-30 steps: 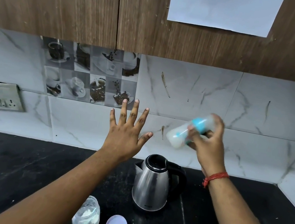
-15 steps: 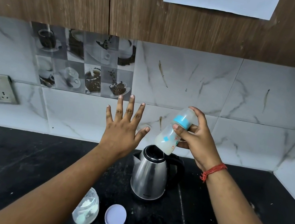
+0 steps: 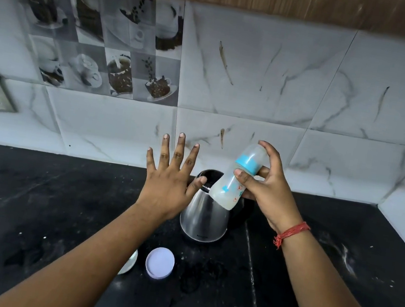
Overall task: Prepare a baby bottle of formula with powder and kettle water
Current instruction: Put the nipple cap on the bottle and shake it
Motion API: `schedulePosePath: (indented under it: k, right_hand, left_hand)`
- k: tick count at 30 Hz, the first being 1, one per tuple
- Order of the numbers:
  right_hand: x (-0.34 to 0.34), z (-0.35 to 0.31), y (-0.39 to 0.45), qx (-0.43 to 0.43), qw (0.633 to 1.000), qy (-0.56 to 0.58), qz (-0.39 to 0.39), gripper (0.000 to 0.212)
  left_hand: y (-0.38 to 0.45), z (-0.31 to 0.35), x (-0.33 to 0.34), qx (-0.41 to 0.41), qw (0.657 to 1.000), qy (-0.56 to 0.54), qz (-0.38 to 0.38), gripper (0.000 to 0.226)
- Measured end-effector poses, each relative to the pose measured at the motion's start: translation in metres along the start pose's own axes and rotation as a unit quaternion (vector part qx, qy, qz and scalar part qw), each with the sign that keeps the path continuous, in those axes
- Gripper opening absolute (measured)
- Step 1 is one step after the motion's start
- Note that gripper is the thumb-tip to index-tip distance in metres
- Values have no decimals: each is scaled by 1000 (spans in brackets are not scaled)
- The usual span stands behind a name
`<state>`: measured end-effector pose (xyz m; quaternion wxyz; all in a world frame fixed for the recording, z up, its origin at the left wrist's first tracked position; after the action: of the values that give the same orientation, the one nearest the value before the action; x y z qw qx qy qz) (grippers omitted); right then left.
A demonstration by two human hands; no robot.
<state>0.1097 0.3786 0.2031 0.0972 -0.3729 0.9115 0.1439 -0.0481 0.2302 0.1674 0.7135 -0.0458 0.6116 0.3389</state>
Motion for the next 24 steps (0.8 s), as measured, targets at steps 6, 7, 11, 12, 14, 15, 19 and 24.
schedulePosePath:
  k: [6,7,11,12,14,15,19,24]
  right_hand:
    - [17,75,-30,42,995,-95,-11,102]
    - [22,87,-36,50,993,-109,-16,104]
    - [37,125,-61,66,979,-192,-34,101]
    - [40,134,-66,70,975,-208,-39,100]
    - [45,151,-77,80,969,-230,-47,98]
    - [47,158,-81,85,967,-236,-48,96]
    - [51,183,-94,108,962,-244,-59,91]
    - [50,195,-105,109,963,-237,-72,96]
  left_hand:
    - [-37,-5,53,-24,998,-14,-60,76]
    - [-43,-5,62,-25,997,-12,-70,76]
    - [-66,-5,91,-31,994,-13,-104,76]
    - [-71,-5,97,-34,993,-15,-110,77]
    - [-81,-6,108,-40,991,-13,-125,78]
    - [-85,-6,112,-43,990,-11,-131,79]
    - [-98,-6,124,-45,988,-11,-149,79]
    - [-103,-11,125,-49,986,-7,-156,76]
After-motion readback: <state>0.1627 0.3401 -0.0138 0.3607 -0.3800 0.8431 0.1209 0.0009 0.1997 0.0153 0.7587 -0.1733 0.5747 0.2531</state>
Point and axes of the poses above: each hand's wrist, its own y-axis towards the middle knuckle, its own x-axis out of the palm, z = x × y, the point moved 7 cm from there along y, towards the middle knuckle, and after that the axes turned 8 degrees about -y, right-handed, at the moved point
